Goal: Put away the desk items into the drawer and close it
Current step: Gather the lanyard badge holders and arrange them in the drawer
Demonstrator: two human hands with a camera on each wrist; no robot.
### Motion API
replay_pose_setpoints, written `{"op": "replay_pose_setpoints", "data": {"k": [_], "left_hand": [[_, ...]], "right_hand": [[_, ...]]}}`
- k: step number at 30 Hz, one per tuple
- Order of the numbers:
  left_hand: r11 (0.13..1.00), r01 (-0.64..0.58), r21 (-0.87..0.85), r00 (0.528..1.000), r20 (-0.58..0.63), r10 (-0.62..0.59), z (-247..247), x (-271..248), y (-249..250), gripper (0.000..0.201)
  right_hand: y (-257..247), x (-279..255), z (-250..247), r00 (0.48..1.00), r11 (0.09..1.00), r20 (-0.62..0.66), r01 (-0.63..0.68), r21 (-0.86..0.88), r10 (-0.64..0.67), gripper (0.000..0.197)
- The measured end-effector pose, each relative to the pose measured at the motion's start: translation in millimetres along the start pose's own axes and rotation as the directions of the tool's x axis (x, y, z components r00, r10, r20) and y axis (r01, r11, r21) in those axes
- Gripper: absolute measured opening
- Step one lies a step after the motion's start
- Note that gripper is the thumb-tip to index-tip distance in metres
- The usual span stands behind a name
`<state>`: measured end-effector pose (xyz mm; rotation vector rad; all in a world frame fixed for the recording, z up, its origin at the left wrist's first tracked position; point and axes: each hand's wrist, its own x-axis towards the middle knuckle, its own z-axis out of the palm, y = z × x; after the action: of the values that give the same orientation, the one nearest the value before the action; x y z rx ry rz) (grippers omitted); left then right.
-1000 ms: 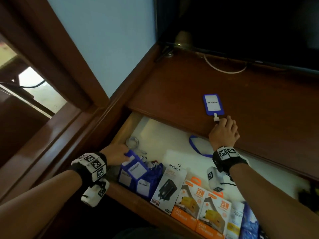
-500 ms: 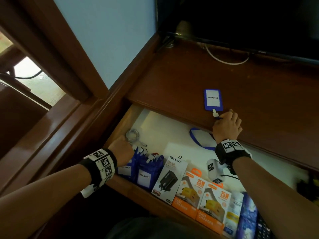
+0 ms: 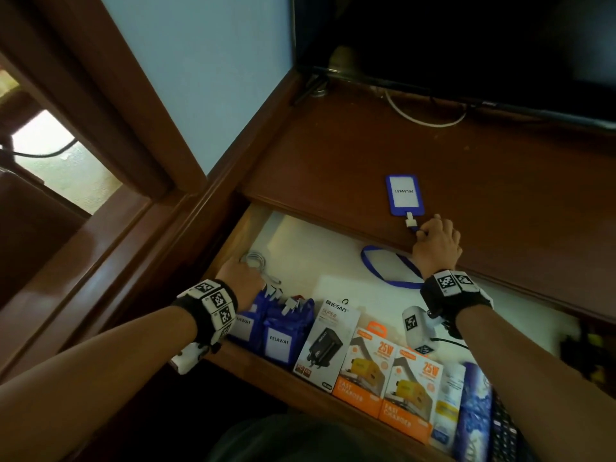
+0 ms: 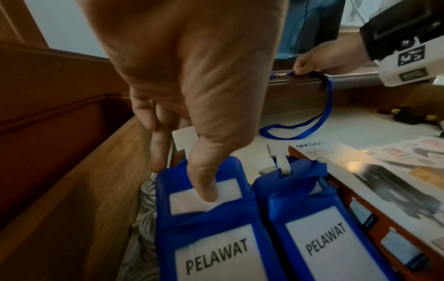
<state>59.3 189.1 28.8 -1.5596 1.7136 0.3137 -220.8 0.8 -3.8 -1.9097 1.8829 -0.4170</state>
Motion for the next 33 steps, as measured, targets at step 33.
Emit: {"op": "replay_pose_setpoints", "data": {"k": [33], "left_hand": [[0.966, -0.23, -0.119, 0.973, 0.005, 0.232, -23, 6, 49, 0.018]], "right_hand": [[-40, -127, -86, 0.933, 0.828, 0.332, -0.075, 0.556, -0.138, 0.018]]}}
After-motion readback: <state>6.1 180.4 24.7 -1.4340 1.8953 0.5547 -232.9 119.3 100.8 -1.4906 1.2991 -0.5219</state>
